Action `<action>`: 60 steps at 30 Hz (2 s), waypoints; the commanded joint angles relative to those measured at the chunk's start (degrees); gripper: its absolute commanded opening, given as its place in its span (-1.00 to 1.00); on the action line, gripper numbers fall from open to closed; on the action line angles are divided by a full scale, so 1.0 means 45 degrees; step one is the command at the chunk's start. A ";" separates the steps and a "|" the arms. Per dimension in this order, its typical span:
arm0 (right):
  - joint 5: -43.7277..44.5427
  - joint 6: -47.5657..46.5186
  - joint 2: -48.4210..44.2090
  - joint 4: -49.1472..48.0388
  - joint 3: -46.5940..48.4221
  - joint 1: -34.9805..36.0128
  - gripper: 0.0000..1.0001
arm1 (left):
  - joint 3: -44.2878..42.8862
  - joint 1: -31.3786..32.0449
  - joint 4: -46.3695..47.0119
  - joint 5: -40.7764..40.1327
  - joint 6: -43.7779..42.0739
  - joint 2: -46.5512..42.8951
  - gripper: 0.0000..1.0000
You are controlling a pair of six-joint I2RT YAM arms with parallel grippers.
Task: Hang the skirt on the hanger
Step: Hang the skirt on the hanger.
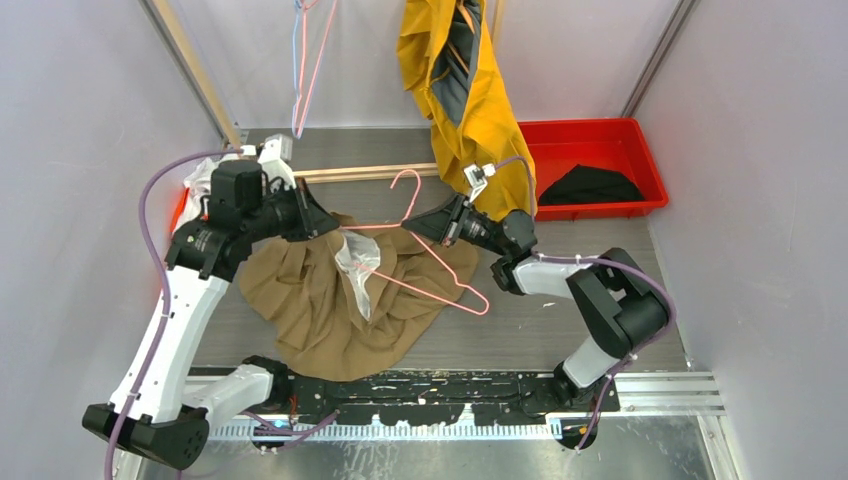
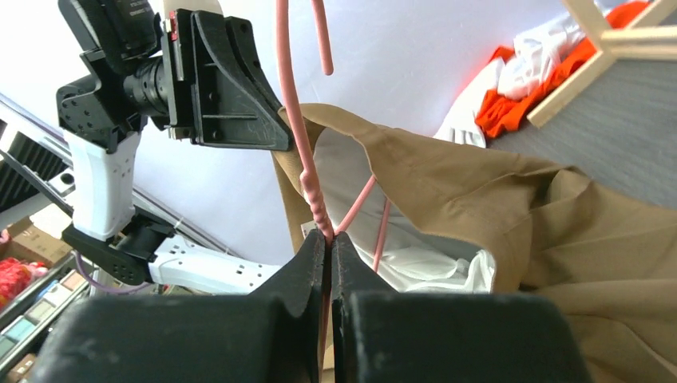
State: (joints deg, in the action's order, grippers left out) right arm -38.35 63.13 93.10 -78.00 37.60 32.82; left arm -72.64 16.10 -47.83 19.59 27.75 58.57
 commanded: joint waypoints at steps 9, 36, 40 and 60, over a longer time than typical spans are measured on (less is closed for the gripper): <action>0.0257 0.0462 -0.4747 -0.0825 -0.0979 -0.1506 -0.98 | -0.3802 -0.0024 -0.1269 0.1448 -0.0424 0.0403 -0.93; 0.1627 0.0808 -0.7984 -0.0818 -0.0990 -0.1551 -0.98 | -1.1635 -0.0039 -0.4187 0.2671 -0.0053 0.2751 -0.86; 0.1759 0.0714 -0.8067 -0.0822 -0.1104 -0.1551 -0.98 | -1.1540 -0.0031 -0.3830 0.2818 0.0239 0.2757 -0.86; 0.2664 -0.0166 -0.6942 -0.0858 -0.1565 -0.0854 -0.98 | -0.4833 -0.0041 -0.3757 -0.4342 0.0742 -0.0096 -0.88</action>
State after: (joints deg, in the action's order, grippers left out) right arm -29.50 63.90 61.52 -77.58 29.65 28.10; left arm -99.44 16.10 -66.81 11.40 29.56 61.58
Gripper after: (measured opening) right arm 0.071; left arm 0.064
